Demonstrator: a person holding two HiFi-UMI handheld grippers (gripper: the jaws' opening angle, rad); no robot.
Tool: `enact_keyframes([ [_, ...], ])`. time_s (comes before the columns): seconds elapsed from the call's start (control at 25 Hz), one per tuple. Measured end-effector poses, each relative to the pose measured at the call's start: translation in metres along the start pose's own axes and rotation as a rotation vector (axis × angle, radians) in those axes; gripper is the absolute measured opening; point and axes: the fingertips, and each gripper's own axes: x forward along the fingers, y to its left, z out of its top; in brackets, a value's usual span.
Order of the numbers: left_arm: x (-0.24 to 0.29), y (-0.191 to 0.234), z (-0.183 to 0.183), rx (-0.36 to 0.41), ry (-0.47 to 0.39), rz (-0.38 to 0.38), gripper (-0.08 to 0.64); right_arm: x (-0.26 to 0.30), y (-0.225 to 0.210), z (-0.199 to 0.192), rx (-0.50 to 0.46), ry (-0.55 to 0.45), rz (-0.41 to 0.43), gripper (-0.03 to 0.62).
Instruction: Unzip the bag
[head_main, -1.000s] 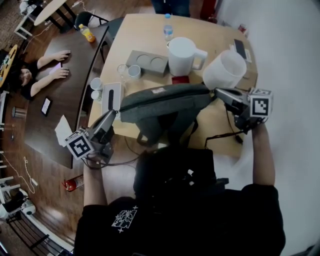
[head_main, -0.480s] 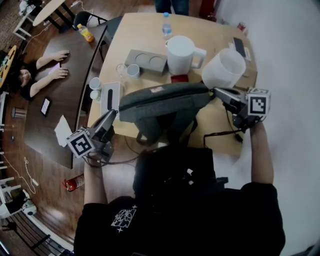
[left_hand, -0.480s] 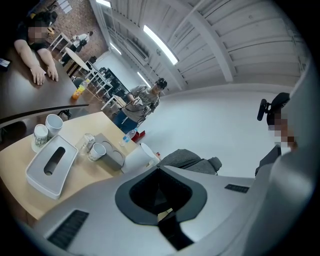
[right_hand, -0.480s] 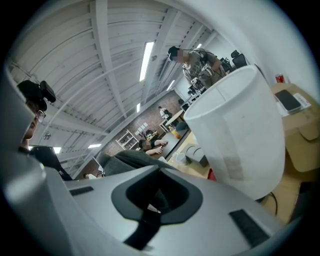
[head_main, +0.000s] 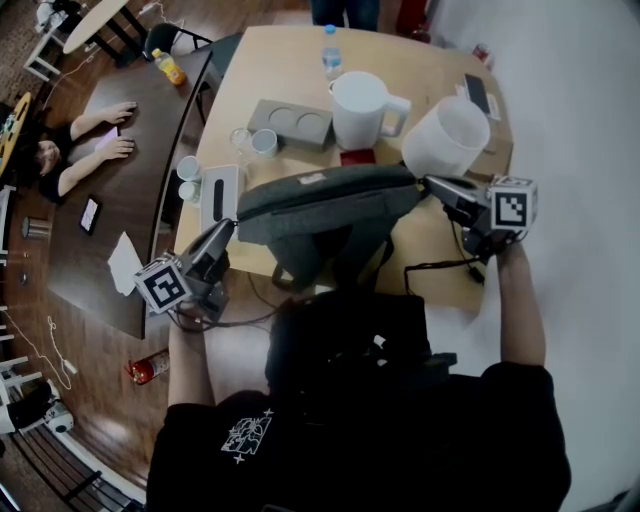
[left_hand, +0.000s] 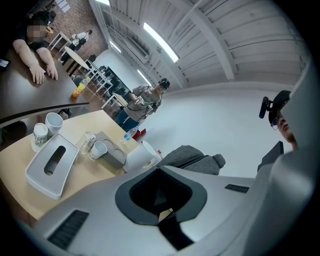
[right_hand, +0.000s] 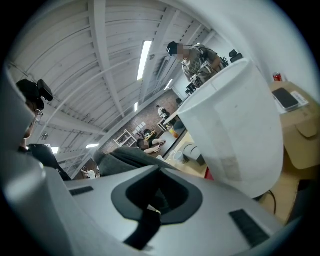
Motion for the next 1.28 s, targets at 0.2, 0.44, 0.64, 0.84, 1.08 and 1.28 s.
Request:
enact_keyframes([
  [0.2, 0.001, 0.004, -0.002, -0.009, 0.001, 0.000, 0.003, -0.001, -0.006, -0.002, 0.004, 0.004, -0.020, 0.014],
  [0.44, 0.002, 0.011, -0.009, -0.020, 0.006, 0.015, 0.003, 0.001, -0.012, -0.006, 0.021, 0.003, -0.021, 0.015],
  [0.64, 0.001, 0.017, -0.014, -0.022, 0.011, 0.029, 0.003, 0.003, -0.013, -0.007, 0.024, 0.003, -0.012, 0.015],
  [0.84, 0.003, 0.019, -0.016, -0.025, 0.011, 0.028, 0.003, 0.005, -0.019, -0.012, 0.045, 0.004, -0.020, 0.015],
  [1.08, 0.004, 0.024, -0.020, -0.025, 0.024, 0.045, 0.003, 0.005, -0.025, -0.015, 0.054, 0.003, -0.021, 0.015],
  [1.28, 0.005, 0.030, -0.024, -0.035, 0.031, 0.056, 0.003, 0.008, -0.028, -0.017, 0.071, -0.005, -0.007, 0.015],
])
